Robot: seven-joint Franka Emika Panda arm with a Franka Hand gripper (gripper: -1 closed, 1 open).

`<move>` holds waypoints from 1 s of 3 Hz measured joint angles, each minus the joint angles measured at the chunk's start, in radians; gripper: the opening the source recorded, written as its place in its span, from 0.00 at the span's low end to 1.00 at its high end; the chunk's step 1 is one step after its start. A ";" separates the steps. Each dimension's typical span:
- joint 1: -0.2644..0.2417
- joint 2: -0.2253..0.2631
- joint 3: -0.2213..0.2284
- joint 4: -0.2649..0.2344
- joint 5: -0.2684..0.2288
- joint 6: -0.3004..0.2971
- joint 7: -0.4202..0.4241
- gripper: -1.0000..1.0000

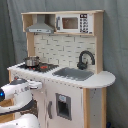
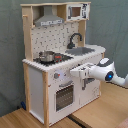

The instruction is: Play with the kitchen

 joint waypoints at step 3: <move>0.139 0.006 0.031 -0.065 0.000 -0.114 0.195 1.00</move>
